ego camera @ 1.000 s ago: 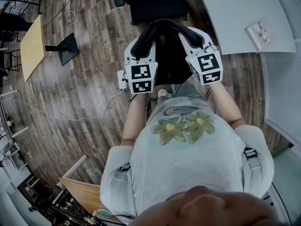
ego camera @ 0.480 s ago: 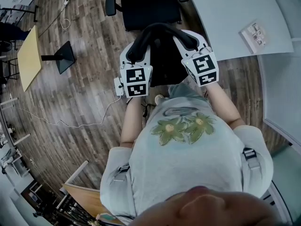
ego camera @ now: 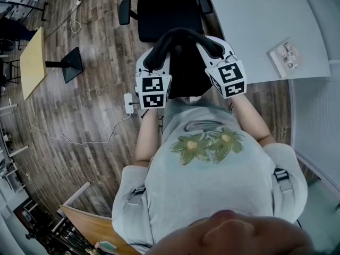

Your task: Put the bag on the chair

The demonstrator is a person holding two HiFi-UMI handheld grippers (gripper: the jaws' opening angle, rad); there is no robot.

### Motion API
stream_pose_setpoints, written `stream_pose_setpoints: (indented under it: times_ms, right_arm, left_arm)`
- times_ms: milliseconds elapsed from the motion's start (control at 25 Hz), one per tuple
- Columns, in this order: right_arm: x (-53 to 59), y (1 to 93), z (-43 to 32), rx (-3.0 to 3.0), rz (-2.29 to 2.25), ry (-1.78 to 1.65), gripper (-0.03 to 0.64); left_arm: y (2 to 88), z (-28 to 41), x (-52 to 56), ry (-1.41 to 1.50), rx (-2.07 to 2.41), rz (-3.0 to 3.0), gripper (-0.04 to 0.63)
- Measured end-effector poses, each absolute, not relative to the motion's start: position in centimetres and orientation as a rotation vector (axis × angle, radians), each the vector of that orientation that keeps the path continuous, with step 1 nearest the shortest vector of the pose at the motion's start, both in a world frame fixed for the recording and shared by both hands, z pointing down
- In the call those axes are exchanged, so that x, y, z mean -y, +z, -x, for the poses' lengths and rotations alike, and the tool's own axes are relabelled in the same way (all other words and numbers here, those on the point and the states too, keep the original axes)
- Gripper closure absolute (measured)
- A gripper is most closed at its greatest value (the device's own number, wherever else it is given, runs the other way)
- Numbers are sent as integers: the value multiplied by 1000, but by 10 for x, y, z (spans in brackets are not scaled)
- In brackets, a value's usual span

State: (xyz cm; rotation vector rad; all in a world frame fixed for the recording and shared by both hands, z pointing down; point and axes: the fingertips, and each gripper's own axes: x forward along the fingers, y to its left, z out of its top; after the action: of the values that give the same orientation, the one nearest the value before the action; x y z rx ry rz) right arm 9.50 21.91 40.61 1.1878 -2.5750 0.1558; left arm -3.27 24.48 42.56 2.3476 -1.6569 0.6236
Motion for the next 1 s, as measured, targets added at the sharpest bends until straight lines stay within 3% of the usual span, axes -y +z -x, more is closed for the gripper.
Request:
stream_pose_setpoints:
  times_ms: [1000]
  right_arm:
    - [-76,420,-71,2512,-1228,189,529]
  left_arm:
    - [445,59,-98,619,1525,-2371,420]
